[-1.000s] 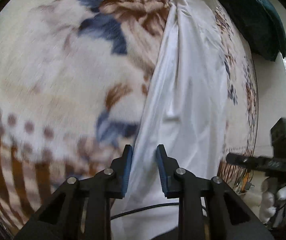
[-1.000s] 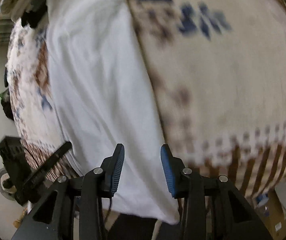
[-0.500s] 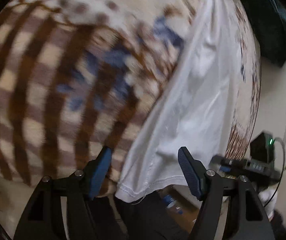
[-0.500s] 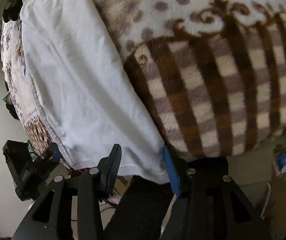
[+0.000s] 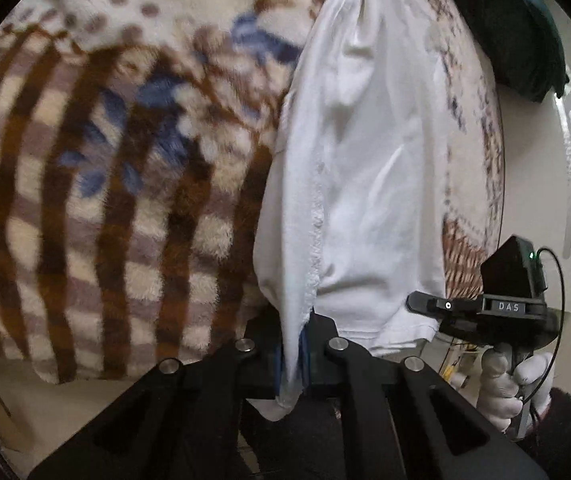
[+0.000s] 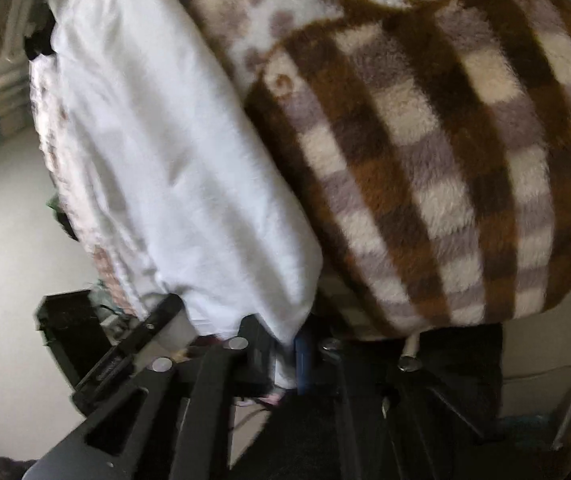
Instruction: Fold small clothes
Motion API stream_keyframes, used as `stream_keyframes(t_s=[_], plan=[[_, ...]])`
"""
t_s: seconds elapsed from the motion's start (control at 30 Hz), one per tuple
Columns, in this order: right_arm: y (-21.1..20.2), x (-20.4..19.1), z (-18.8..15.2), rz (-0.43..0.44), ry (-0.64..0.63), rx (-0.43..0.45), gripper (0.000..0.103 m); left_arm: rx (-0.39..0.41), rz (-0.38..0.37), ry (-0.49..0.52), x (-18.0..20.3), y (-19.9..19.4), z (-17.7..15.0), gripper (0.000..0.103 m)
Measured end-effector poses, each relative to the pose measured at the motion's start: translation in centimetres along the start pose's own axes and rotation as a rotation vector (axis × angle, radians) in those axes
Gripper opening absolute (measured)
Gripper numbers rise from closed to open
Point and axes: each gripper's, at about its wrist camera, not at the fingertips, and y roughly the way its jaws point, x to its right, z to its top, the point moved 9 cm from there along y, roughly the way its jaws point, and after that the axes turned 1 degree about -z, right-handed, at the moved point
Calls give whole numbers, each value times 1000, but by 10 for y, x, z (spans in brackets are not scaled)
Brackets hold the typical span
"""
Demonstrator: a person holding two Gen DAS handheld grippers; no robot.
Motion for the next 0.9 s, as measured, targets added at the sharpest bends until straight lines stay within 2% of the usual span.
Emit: stream_keyframes(t_s=[0.07, 0.13, 0.17, 0.27, 0.4, 0.6, 0.73, 0.83, 0.9], plan=[[-8, -3, -4, 41, 4, 5, 7, 8, -15, -9, -4, -13, 1, 5], [-14, -1, -5, 24, -29, -5, 7, 7, -9, -1, -8, -17, 2, 5], [-13, 2, -4, -5, -44, -21, 12, 3, 15, 9, -11, -12, 3, 5], [-7, 19, 2, -43, -8, -43, 42, -14, 20, -27, -30, -5, 4, 5], [-8, 32, 9, -2, 35, -29, 43, -24, 24, -24, -38, -7, 3, 5], [8, 36, 0, 25, -6, -93, 45, -43, 32, -22, -36, 2, 5, 5], [1, 37, 2, 83, 8, -83, 45, -60, 42, -9, -36, 7, 10, 5], [-14, 37, 3, 63, -53, -57, 48, -66, 43, 6, -36, 7, 12, 5], [-12, 39, 4, 53, -72, -63, 54, -69, 41, 4, -38, 8, 12, 5]])
